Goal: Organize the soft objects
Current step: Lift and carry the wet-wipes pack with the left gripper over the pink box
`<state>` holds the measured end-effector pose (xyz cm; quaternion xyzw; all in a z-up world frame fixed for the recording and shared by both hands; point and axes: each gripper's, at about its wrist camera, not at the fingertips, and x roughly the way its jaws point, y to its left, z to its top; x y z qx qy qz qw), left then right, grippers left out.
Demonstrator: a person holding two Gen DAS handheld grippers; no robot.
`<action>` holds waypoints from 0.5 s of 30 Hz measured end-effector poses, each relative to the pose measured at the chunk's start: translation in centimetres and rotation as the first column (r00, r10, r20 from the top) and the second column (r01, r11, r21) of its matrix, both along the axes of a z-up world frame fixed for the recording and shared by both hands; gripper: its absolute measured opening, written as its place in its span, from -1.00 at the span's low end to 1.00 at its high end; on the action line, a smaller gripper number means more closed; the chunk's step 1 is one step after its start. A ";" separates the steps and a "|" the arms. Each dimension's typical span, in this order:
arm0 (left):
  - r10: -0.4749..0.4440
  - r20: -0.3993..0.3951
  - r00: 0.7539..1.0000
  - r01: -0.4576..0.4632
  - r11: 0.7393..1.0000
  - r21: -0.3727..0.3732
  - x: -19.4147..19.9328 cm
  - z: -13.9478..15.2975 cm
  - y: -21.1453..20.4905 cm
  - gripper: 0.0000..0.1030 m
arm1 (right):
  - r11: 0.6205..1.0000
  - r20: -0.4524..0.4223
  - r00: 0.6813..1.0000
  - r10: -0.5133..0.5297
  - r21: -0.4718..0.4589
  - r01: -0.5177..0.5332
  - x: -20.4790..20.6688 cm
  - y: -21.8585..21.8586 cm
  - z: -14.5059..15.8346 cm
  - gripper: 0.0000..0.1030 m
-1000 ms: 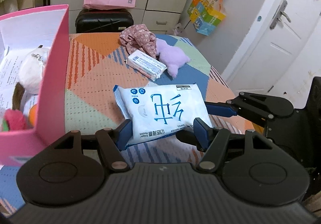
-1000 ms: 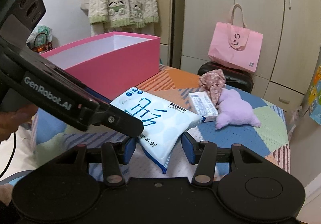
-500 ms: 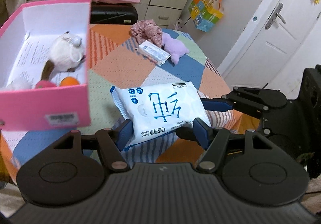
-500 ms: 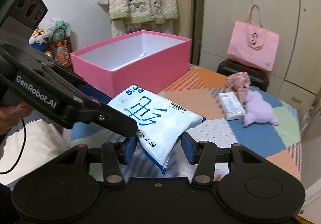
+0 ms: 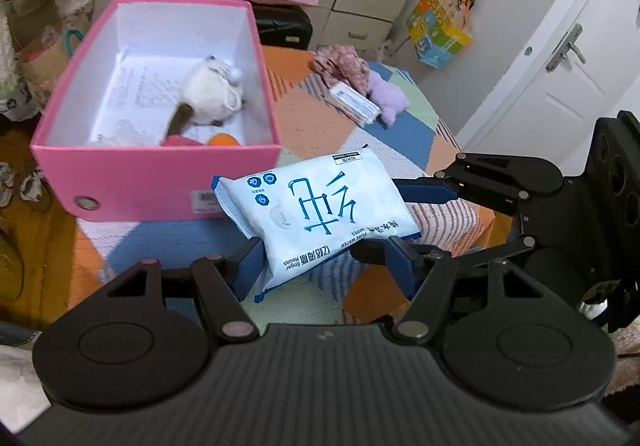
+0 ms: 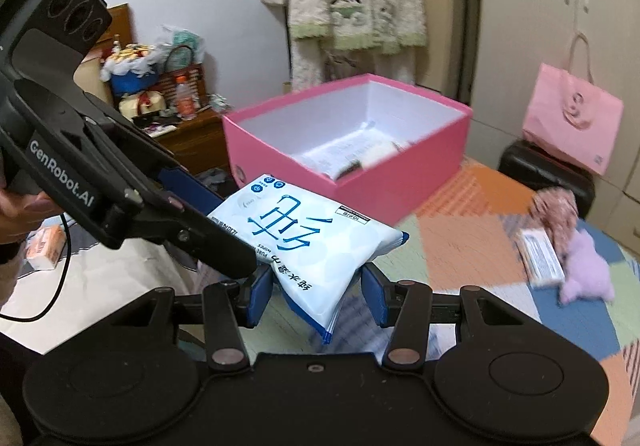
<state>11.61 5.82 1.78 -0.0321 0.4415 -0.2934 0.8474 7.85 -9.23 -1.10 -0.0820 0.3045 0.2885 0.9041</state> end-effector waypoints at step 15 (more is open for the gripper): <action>0.060 0.192 0.980 -0.069 0.997 0.042 4.2 3.5 3.6 0.25 | 0.997 0.135 0.988 0.074 -0.039 -0.069 6.4 4.5 3.6 0.06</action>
